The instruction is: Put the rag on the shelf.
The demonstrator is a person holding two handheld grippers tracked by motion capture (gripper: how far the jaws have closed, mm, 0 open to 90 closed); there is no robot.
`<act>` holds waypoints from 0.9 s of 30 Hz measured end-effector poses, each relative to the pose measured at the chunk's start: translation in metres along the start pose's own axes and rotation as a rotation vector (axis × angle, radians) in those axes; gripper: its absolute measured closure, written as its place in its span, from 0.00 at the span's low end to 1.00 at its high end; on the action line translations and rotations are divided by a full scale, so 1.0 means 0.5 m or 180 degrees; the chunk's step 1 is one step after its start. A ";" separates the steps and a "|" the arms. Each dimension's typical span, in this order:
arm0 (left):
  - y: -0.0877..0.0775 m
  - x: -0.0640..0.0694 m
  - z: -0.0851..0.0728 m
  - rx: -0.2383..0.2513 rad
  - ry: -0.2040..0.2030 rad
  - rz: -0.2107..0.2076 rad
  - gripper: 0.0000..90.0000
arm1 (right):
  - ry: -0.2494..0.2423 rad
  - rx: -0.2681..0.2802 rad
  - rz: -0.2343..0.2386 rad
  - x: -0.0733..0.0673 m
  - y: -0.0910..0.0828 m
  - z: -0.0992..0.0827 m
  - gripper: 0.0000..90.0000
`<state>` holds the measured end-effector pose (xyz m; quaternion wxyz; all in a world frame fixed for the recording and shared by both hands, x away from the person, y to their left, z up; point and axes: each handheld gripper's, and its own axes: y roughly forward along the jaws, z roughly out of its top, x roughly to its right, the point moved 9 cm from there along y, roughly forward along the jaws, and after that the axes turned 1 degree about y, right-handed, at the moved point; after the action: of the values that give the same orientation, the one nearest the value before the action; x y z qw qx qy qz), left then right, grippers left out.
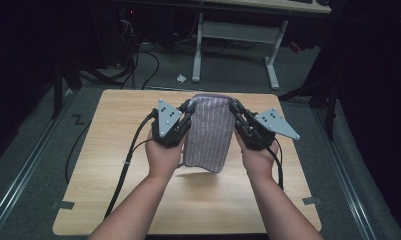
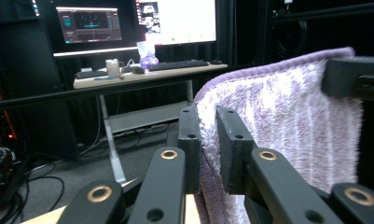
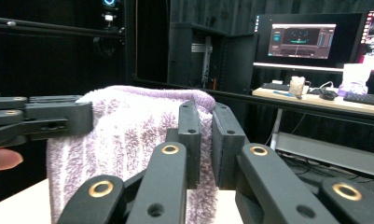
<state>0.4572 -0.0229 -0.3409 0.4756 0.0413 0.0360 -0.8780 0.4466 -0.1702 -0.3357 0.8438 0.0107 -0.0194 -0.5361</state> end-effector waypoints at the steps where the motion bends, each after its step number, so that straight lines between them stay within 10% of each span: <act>1: 0.005 -0.004 0.005 0.0013 0.0019 0.0006 0.90 | 0.0023 -0.0003 0.0000 0.003 0.004 0.004 0.94; 27: 0.147 -0.124 0.003 -0.0249 0.0080 0.0222 0.89 | 0.0075 -0.0147 -0.0011 0.068 0.191 0.012 0.94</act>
<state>0.5524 -0.0116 -0.3344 0.5066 0.0350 0.0748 -0.8582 0.5473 -0.1601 -0.3254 0.8431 -0.0025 0.0030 -0.5378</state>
